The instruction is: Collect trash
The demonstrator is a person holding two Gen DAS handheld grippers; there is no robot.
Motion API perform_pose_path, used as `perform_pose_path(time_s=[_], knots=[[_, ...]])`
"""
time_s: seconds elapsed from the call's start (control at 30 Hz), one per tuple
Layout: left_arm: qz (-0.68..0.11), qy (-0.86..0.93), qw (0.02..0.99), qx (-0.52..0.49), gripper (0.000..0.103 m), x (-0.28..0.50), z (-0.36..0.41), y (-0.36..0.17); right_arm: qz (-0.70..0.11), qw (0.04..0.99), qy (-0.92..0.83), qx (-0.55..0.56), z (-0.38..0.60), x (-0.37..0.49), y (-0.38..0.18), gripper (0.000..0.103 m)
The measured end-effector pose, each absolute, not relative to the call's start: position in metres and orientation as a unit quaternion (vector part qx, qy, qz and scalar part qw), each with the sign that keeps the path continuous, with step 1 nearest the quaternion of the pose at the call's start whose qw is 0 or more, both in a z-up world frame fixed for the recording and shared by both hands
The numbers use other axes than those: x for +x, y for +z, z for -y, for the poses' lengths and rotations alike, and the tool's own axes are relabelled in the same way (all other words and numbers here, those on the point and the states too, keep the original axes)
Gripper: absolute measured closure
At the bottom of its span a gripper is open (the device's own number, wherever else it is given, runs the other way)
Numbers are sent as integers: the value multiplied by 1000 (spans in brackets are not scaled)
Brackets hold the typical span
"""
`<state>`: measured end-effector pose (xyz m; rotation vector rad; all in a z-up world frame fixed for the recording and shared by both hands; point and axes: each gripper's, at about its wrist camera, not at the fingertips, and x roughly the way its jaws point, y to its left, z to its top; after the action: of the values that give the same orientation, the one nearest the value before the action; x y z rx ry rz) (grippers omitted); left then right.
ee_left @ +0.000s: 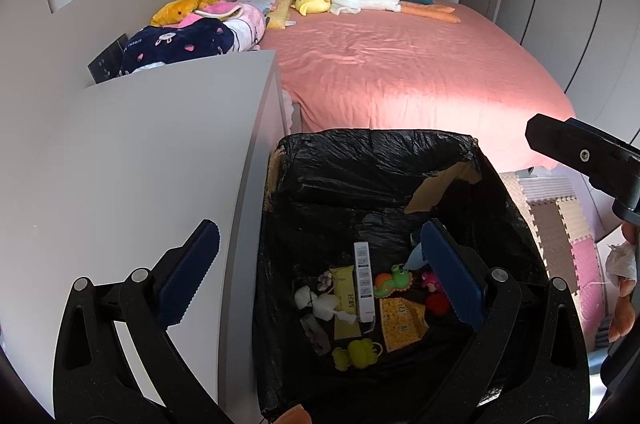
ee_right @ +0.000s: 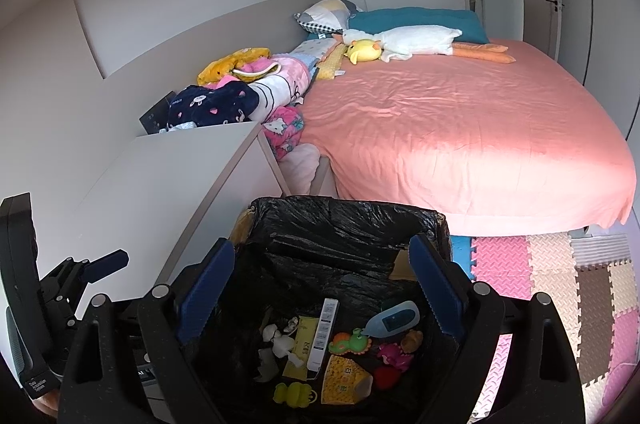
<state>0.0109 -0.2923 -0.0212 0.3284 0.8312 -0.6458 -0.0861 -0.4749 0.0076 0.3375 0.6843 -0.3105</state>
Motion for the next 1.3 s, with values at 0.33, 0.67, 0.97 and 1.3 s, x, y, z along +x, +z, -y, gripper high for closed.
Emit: perform_pose_path(time_s=[0.33, 0.67, 0.97, 1.3], knots=[[-388, -310, 852, 162, 6, 8, 293, -20, -333, 916, -152, 163, 473, -86, 7, 14], [-379, -313, 855, 165, 6, 6, 292, -19, -334, 916, -152, 163, 472, -86, 7, 14], [-379, -313, 855, 165, 6, 7, 292, -19, -335, 916, -151, 163, 471, -85, 6, 14], [-379, -316, 854, 165, 6, 5, 292, -18, -336, 915, -151, 164, 470, -86, 5, 14]])
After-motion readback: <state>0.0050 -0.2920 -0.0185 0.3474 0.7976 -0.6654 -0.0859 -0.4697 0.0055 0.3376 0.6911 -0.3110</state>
